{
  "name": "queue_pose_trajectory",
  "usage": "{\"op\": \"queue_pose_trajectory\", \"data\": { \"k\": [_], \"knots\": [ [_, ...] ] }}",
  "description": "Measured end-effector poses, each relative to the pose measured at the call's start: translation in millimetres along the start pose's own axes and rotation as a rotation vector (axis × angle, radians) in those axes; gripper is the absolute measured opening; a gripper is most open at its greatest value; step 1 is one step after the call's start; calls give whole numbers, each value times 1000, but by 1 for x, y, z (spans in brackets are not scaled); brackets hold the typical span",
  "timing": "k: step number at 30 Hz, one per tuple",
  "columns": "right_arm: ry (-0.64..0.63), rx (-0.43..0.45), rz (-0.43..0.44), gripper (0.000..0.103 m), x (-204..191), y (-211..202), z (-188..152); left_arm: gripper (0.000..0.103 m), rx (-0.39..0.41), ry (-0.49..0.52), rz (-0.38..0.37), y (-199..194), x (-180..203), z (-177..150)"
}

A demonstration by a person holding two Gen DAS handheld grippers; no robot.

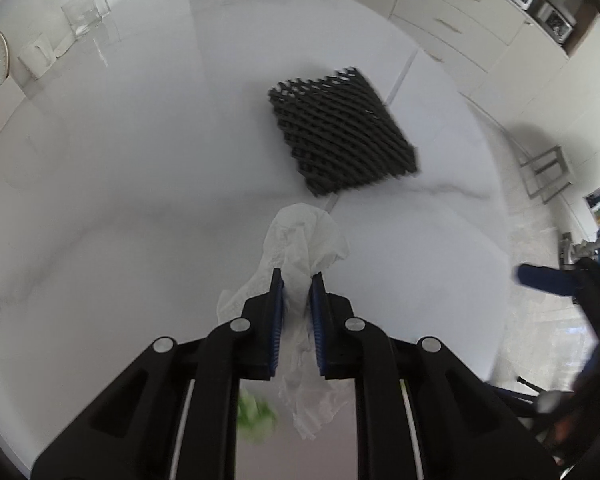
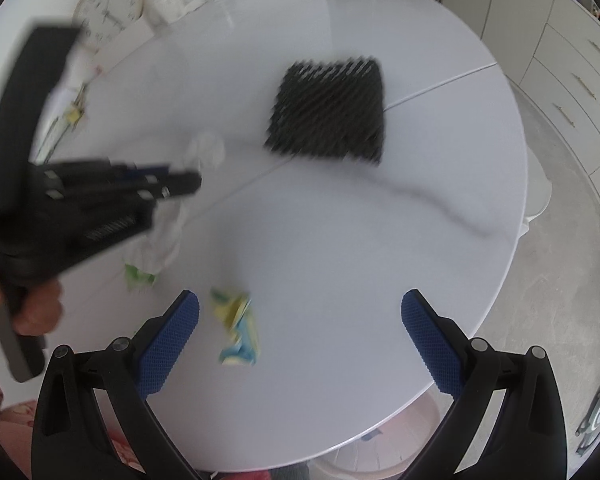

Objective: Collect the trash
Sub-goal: 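Grasp the yellow-blue crumpled paper with the right tool while the left tool holds the tissue, then carry the white tissue and yellow paper with both tools toward the bin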

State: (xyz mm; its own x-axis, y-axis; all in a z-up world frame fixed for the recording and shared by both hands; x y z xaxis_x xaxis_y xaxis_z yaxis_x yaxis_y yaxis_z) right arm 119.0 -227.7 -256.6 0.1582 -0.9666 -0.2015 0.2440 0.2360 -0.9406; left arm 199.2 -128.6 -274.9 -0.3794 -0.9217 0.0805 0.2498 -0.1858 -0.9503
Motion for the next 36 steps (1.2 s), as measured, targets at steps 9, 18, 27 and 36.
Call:
{"op": "queue_pose_trajectory", "data": {
  "k": [9, 18, 27, 36],
  "knots": [
    [-47, -29, -60, 89, -19, 28, -28, 13, -30, 28, -51, -12, 23, -60],
    [-52, -51, -80, 43, -32, 52, -30, 13, -42, 37, -18, -6, 11, -82],
    [-19, -30, -94, 22, -28, 36, -35, 13, -48, 76, -10, -3, 17, -86],
    [97, 73, -123, 22, 17, -41, -75, 13, 8, 193, -66, -49, 92, -84]
  ]
}}
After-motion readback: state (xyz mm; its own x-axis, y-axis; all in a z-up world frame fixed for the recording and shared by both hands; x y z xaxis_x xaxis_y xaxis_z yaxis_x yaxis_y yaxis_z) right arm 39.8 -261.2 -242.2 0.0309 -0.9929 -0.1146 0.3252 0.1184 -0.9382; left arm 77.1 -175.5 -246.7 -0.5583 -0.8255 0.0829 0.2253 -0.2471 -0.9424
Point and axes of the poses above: each gripper's, at about its wrist camera, not at the fingertips, and y roughly the way its jaws point, x to its right, z to its top, the point moved 10 cm from there along y, roughly the way its jaws point, and after that the axes turned 5 degrees about y, right-handed, at the moved point
